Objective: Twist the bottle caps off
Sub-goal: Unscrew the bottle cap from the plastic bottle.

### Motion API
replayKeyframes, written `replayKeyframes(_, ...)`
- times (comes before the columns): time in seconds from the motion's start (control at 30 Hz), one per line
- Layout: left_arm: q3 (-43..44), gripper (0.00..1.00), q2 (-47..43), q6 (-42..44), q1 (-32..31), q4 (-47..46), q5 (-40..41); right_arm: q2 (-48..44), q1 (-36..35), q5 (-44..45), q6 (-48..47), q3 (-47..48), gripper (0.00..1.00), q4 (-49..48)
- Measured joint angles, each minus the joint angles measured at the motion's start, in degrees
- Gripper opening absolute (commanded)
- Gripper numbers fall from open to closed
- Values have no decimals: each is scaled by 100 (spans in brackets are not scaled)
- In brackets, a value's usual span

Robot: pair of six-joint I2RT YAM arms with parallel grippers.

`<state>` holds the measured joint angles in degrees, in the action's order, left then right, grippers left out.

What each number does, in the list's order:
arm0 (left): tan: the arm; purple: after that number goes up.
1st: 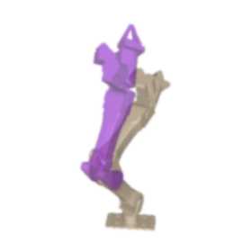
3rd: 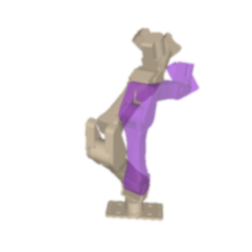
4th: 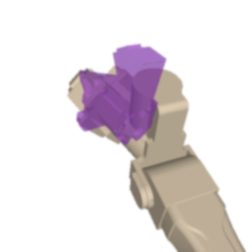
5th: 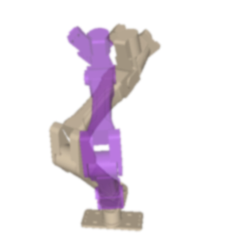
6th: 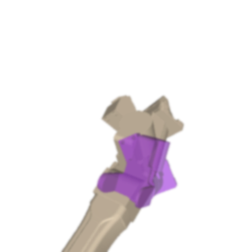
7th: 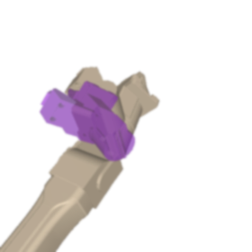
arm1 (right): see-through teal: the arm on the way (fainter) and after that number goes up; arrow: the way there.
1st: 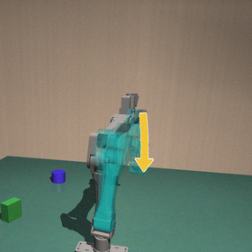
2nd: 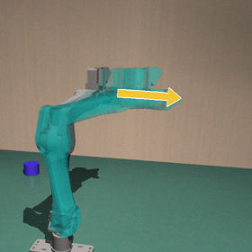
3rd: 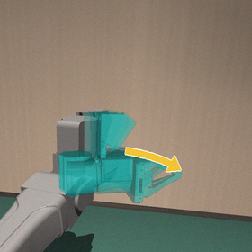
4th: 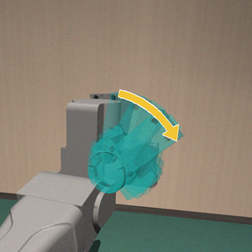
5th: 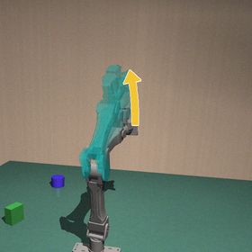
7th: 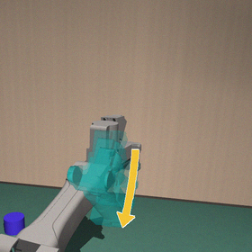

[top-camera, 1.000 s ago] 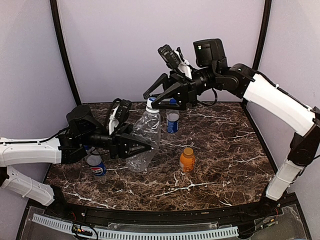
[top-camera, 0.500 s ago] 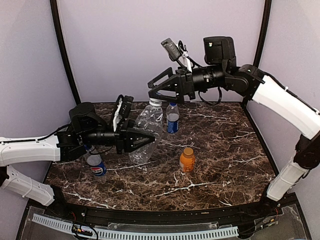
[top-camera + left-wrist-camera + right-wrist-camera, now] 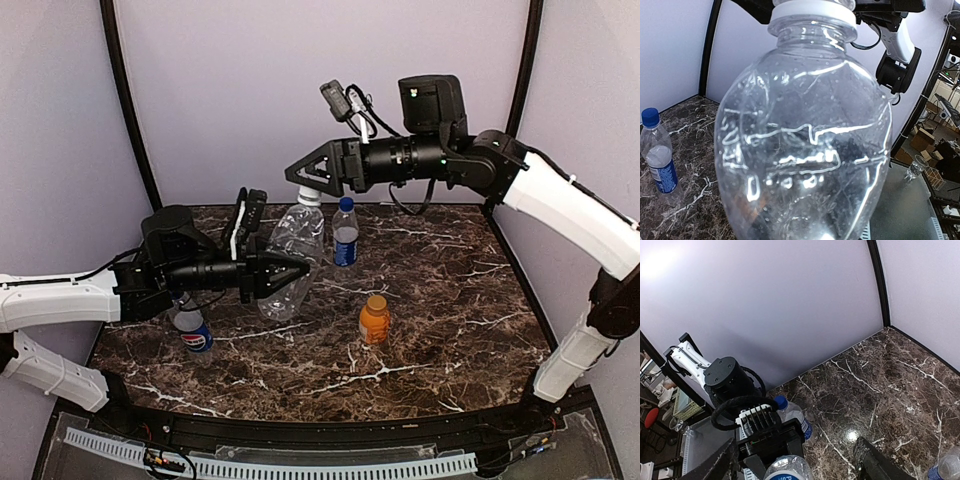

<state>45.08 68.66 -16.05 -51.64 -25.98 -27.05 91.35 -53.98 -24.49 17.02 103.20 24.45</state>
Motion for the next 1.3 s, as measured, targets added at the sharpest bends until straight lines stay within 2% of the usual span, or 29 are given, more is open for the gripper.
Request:
replayKeyframes(0.1,0,33,0,9,0,48,94,0,-20,59,17,-4,65,9)
replayKeyframes(0.4,0,33,-11,42,0,133,216,15,-42,107,87,-101,62,11)
replayKeyframes(0.7,0,33,-66,39,0,170,267,81,-42,153,114,-144,43,24)
replayKeyframes(1.07,0,33,-114,39,4,291,352,81,-39,-122,-13,-243,9,-181)
replayKeyframes(1.17,-2,33,-127,42,11,310,345,33,-7,-315,-177,-393,5,-389)
replayKeyframes(1.3,-7,34,-138,42,9,297,109,-68,192,-997,-503,-649,7,-680)
